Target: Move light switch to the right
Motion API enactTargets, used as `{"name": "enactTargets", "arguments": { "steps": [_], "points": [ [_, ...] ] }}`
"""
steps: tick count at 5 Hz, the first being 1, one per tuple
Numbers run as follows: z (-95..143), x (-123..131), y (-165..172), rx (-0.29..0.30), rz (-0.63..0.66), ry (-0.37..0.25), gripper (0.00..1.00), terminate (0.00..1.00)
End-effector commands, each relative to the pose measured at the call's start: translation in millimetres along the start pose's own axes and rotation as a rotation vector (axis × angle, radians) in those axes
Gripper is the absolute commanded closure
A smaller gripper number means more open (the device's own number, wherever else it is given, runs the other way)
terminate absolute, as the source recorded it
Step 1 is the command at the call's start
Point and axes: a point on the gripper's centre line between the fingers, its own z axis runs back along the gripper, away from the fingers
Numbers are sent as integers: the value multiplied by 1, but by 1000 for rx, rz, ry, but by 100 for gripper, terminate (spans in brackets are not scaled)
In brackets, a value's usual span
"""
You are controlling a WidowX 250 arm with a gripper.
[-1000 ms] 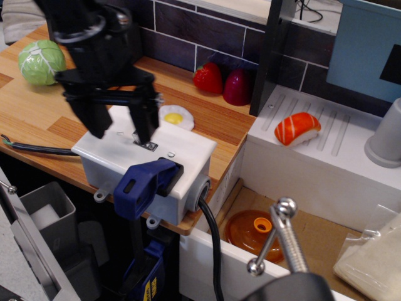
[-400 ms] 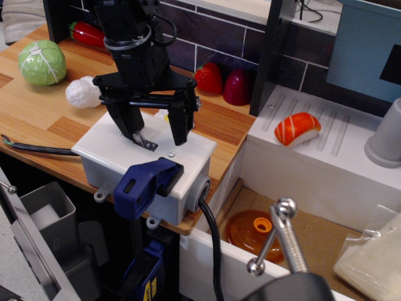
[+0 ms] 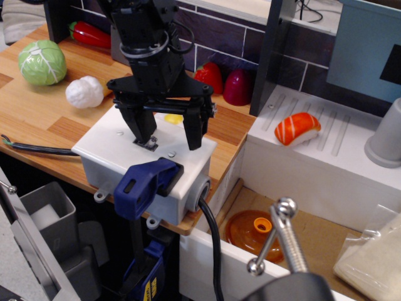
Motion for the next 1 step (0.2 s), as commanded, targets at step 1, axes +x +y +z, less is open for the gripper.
{"name": "enactTargets", "arguments": {
  "steps": [1],
  "points": [
    [33,11,1,-33,13,32,0,100]
  ]
}}
